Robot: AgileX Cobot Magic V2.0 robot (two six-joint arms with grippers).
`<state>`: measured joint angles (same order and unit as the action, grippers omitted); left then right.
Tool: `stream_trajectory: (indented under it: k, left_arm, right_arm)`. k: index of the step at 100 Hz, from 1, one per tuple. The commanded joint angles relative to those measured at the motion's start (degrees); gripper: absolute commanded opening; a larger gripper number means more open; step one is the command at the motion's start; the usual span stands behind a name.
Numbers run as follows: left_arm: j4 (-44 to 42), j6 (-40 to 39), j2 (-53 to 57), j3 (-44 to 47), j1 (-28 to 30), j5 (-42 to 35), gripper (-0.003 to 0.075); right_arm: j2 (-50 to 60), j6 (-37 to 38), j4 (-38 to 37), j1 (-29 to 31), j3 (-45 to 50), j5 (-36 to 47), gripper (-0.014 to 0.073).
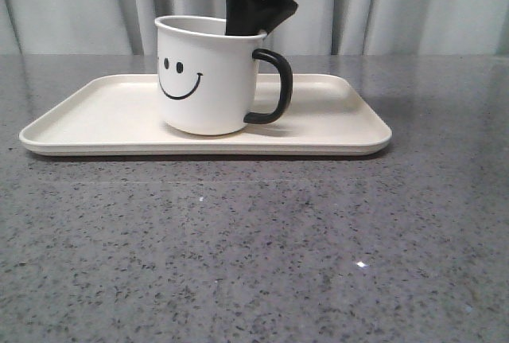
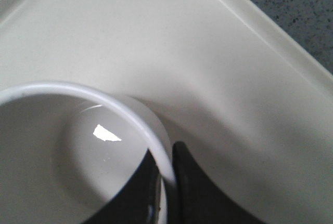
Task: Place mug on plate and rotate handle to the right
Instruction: 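Grip the mug rim with the right gripper and lift it off the tray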
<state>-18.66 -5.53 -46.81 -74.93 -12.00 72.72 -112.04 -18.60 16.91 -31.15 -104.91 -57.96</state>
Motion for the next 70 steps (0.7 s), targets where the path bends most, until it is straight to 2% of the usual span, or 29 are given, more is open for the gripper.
stream_trajectory:
  k: [1,45,61,70]
  left_arm:
    - [-0.8,-0.7,0.1,-1.2,0.2,-2.4,-0.0020]
    - [-0.5,-0.7,0.1,-1.2,0.2,-2.2,-0.0020]
    - [-0.5,-0.7,0.1,-1.2,0.2,-2.0,-0.0020]
    - [-0.5,-0.7,0.1,-1.2,0.2,-1.9,-0.0020]
  right_arm:
    - [3.3,-2.0,0.9,0.0,-3.1,0.0,-0.0120]
    - [3.3,-14.3,0.2,0.0,-24.4,-15.6,-0.0120]
    - [3.3,-21.2,0.2,0.0,-26.0,-17.9,-0.0120]
    - [3.3,-22.0,0.2,0.0,-25.8,-18.5,-0.0120]
